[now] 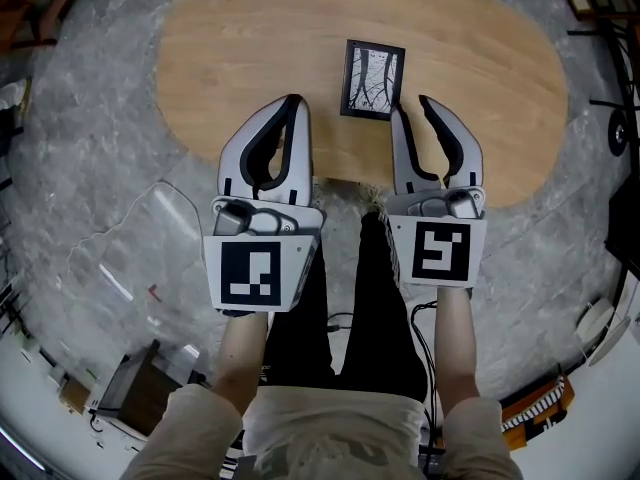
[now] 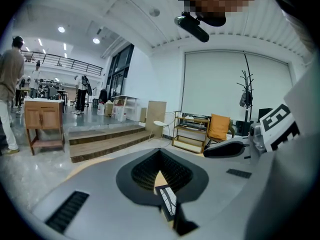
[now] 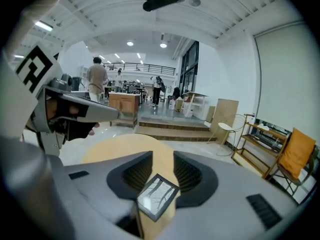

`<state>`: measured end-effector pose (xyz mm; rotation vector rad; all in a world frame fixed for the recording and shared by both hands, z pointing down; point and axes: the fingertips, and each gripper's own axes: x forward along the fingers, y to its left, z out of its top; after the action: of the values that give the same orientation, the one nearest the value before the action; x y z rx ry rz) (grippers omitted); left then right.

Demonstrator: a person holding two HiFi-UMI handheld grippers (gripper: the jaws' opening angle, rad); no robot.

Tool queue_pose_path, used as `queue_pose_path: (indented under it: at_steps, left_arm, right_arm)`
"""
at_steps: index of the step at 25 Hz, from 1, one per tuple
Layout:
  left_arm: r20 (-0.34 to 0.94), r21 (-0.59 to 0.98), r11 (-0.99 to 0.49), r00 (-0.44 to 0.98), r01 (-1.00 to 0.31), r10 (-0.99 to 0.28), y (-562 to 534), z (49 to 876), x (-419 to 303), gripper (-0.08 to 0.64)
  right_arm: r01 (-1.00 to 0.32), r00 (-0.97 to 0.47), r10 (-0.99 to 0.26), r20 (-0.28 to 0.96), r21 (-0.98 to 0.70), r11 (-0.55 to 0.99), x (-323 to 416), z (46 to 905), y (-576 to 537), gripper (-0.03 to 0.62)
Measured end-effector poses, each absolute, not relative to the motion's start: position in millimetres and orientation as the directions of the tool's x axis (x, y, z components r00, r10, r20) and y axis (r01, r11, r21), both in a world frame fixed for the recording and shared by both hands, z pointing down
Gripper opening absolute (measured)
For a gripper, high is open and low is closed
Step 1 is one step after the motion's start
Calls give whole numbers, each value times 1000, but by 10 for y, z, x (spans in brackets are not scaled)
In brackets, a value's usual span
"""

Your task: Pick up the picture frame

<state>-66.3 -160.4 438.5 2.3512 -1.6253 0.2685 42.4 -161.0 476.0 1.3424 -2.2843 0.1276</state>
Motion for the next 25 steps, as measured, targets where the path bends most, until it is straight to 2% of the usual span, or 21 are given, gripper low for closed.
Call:
queue_pose_path:
  at_steps: [2, 6, 10, 14, 19, 25]
  left_arm:
    - [304, 110, -330, 348, -938, -887, -1599, 4401, -702, 9]
    - [323, 109, -322, 340, -940, -883, -1583, 4487, -763, 9]
    - [343, 112, -308, 328, -945, -880, -1521, 4579, -847, 9]
    - [366, 108, -293, 312, -950, -877, -1461, 4719, -951, 9]
    - [386, 101, -288, 305, -952, -871, -1420, 4836, -1005, 9]
    - [397, 130, -286, 314, -950, -862, -1380, 4943, -1030, 9]
  right_arm:
    - [-800, -417, -761, 497, 196, 567, 361, 4869, -1613, 225]
    - [-639, -428, -653, 624, 302, 707, 207, 5231, -1544, 322]
    - [-351, -402, -475, 783, 347, 870, 117, 5762, -1322, 342]
    - [-178, -342, -292, 893, 243, 953, 104, 6300, -1143, 354]
    - [-129, -294, -124, 948, 90, 988, 115, 6746, -1043, 370]
    - [-109, -224, 6, 975, -31, 994, 143, 7084, -991, 383]
